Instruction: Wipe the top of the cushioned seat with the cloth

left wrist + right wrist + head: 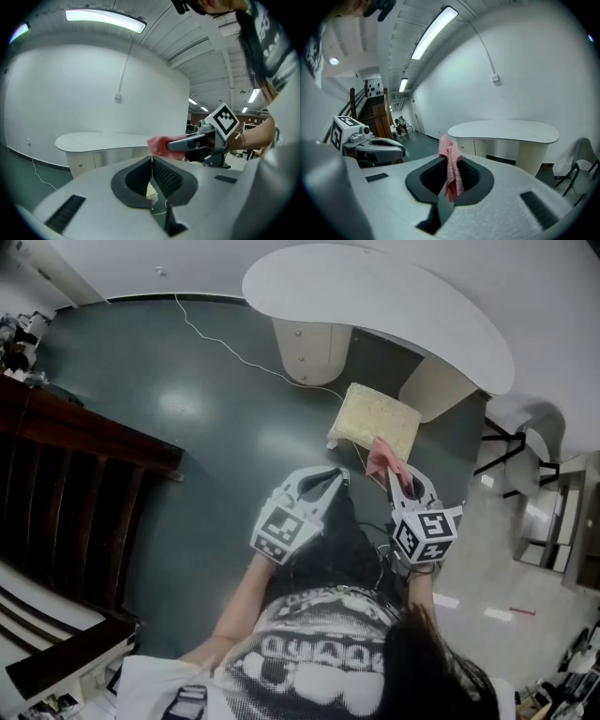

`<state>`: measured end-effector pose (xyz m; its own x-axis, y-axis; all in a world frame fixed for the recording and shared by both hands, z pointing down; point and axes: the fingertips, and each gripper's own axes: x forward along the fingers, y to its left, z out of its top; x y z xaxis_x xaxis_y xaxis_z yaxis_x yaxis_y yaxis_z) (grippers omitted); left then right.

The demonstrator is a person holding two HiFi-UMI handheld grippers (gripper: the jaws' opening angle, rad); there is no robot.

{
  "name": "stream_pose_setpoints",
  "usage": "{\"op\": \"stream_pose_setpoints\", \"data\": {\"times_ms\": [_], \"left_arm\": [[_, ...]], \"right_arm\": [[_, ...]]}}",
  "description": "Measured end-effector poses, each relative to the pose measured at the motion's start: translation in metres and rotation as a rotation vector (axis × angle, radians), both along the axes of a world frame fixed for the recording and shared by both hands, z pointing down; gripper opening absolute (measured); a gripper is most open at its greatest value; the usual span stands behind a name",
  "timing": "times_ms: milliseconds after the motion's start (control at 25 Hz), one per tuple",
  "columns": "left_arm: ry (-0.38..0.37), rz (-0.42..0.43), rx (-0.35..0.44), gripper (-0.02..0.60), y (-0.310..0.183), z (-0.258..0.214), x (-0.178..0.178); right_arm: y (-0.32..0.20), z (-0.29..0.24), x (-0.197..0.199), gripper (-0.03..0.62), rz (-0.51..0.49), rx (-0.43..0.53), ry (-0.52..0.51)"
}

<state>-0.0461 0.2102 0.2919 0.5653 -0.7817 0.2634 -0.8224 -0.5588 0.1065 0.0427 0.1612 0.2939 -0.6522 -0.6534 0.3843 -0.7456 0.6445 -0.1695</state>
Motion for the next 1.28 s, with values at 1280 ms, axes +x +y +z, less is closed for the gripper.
{"op": "stream_pose_setpoints", "data": {"times_ms": [1280], "left_arm": [[-0.125, 0.224, -0.12, 0.006, -0.308, 0.112, -0.009]], "right_arm": [[-0.309, 0.196, -0.001, 0.014, 0.17, -0.274, 0.015]]}}
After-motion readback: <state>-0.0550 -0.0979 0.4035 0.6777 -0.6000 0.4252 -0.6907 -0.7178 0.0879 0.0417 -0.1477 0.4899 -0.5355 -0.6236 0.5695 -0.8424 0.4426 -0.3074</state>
